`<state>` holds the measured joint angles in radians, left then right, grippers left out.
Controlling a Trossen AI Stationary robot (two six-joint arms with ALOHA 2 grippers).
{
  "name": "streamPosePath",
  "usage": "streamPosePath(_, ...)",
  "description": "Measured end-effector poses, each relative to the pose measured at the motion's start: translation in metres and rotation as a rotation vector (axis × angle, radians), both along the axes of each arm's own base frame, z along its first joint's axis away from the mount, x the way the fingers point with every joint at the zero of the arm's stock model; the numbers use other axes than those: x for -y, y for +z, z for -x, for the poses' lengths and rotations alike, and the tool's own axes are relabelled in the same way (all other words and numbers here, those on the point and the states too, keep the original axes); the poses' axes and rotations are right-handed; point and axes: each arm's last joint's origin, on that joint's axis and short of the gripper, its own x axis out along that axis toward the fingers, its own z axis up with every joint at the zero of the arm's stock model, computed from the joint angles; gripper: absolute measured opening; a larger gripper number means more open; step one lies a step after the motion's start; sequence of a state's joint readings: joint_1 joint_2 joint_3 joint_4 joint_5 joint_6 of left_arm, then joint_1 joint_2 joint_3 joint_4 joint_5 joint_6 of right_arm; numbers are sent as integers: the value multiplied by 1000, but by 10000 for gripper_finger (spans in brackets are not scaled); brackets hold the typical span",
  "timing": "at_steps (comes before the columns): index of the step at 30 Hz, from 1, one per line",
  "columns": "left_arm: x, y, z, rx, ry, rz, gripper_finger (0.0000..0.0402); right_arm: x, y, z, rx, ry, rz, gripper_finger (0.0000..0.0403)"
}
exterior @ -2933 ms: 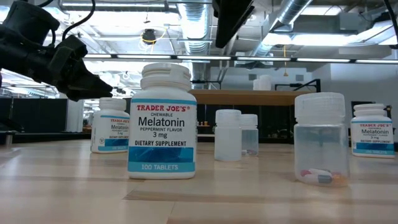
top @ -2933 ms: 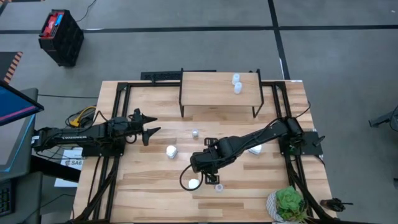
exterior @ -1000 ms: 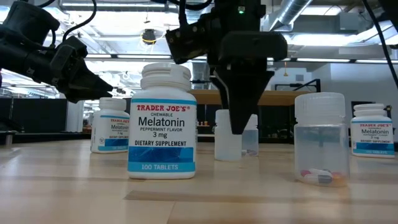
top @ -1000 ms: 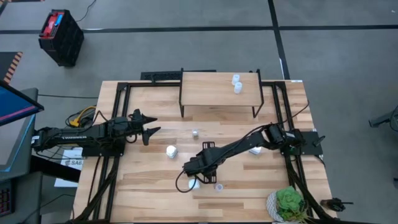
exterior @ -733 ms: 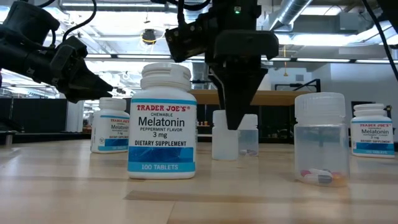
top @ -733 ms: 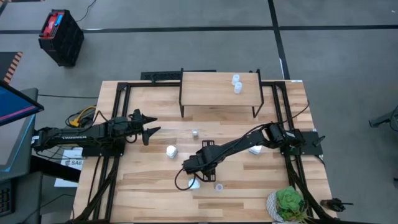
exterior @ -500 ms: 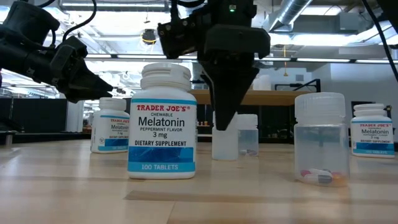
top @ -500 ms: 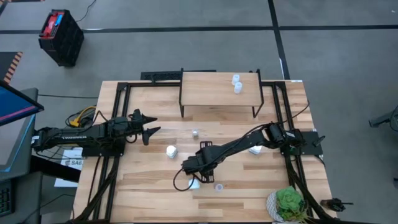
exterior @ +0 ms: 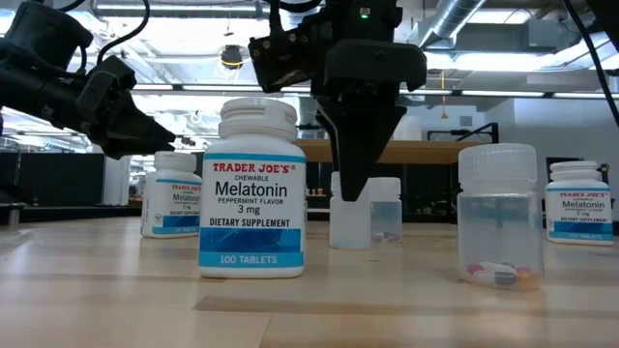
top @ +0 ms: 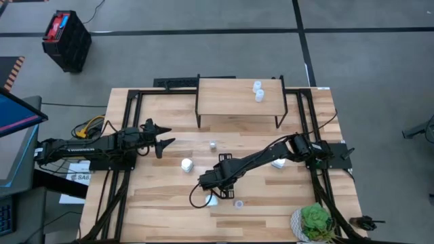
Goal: Pick and place medicine bottles onto shelf by color
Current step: Put the white pill bottle on the shelf
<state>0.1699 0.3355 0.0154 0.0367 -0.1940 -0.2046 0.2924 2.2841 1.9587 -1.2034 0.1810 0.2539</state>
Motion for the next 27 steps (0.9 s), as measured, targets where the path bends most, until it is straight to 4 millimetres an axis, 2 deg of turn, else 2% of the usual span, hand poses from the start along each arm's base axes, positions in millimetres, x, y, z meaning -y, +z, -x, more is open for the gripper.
streamPosePath(6,0,0,0,0,0,0,247,3,6,-1,1,-7,-1,124)
streamPosePath(10,0,0,0,0,0,0,247,10,28,0,-35,-7,10,120)
streamPosePath(15,0,0,0,-1,0,0,247,38,73,3,-67,-61,69,130)
streamPosePath(19,0,0,0,0,0,0,247,68,112,8,45,-103,56,135)
streamPosePath(23,0,0,0,0,0,0,247,103,157,30,163,-209,63,126)
streamPosePath(27,0,0,0,-6,0,1,247,132,200,61,270,-290,54,128)
